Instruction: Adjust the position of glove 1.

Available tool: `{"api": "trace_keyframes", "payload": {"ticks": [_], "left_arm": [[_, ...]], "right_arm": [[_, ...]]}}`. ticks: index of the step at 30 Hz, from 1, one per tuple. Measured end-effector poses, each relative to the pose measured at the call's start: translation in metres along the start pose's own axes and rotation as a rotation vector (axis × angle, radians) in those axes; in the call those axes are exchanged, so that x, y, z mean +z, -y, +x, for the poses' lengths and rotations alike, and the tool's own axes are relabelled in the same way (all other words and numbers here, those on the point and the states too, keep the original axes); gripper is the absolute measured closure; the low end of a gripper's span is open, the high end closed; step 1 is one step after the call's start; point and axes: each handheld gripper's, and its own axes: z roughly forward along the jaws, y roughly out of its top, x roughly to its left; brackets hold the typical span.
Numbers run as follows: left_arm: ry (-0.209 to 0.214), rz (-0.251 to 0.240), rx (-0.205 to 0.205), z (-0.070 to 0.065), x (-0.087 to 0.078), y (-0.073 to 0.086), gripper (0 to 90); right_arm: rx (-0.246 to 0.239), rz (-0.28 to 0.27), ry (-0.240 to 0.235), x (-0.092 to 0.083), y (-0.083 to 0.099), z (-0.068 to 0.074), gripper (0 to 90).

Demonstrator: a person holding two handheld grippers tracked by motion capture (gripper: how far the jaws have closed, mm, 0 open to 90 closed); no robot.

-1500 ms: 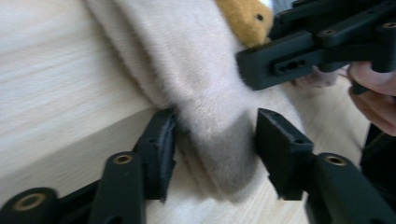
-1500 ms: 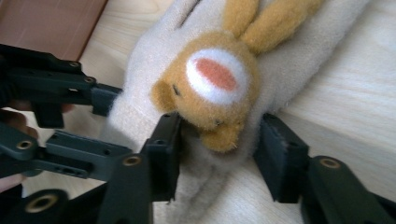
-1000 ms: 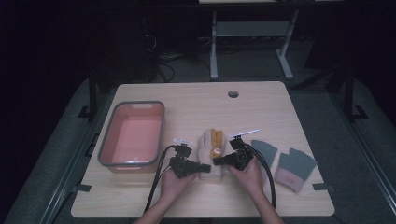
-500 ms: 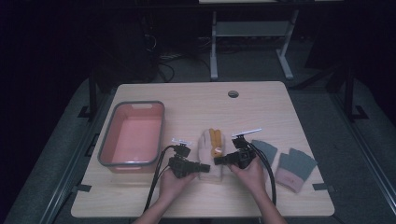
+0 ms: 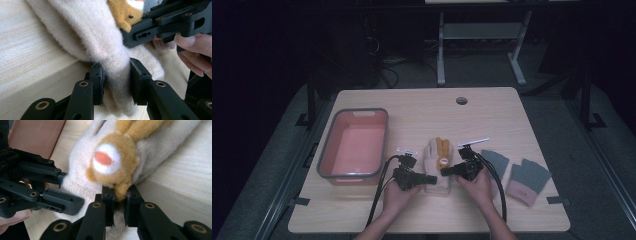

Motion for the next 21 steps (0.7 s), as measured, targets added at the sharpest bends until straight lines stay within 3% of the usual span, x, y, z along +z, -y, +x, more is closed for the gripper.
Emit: {"api": "trace_keyframes", "payload": {"ticks": [15, 21], "left_arm": [[0.031, -0.027, -0.004, -0.005, -0.011, -0.005, 68.7], [0.042, -0.053, 0.009, -0.011, -0.02, -0.011, 68.8]], "right_arm": [[-0.009, -0.033, -0.062, -0.014, -0.003, 0.004, 84.2], [-0.037, -0.051, -0.054, -0.025, -0.008, 0.013, 84.3]]}}
